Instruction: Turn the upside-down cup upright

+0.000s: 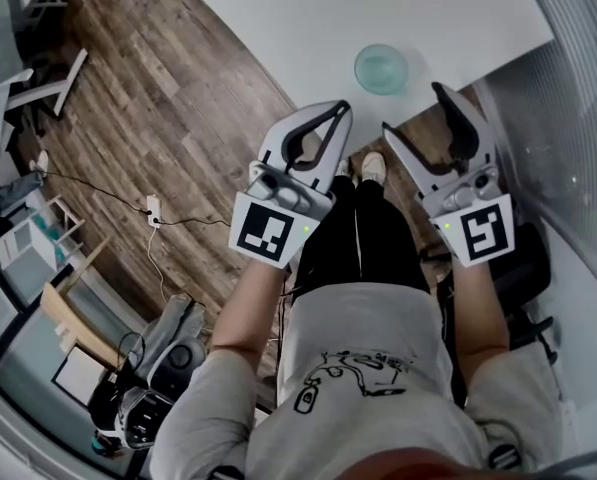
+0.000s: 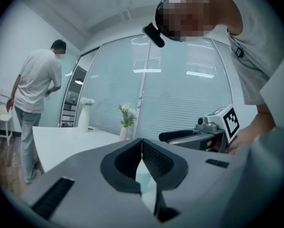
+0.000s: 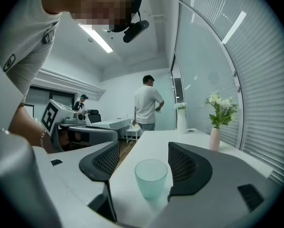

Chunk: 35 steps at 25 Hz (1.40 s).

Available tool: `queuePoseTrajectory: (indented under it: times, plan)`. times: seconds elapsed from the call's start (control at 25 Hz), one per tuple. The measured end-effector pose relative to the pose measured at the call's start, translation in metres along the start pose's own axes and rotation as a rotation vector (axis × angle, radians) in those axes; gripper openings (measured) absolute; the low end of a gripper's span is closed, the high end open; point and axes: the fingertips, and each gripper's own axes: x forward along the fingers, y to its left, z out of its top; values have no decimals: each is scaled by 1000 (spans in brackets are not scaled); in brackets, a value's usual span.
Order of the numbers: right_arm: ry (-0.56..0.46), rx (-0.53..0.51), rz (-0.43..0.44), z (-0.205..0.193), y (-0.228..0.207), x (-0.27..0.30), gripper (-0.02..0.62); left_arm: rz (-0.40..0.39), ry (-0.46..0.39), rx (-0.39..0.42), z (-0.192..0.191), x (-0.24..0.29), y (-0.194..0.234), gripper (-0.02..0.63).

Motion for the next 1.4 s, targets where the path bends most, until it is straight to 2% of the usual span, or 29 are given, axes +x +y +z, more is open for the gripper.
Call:
queuePoseTrajectory:
  times: [0.12,0.32,0.72,1.4]
  plan:
    - [34,11,-1,-27,-14,19,330,-7,26,8,-19,12,14,5]
    - [45,21,-22,-49,-25,34,350,-2,41,1,-37,18,25,5]
    - [117,3,32,-96,-25,55,370,6,42,-21,-65,35,45,5]
    - [138,-19,72,-107,-25,83,373,-2,52,-35,-78,45,64,5]
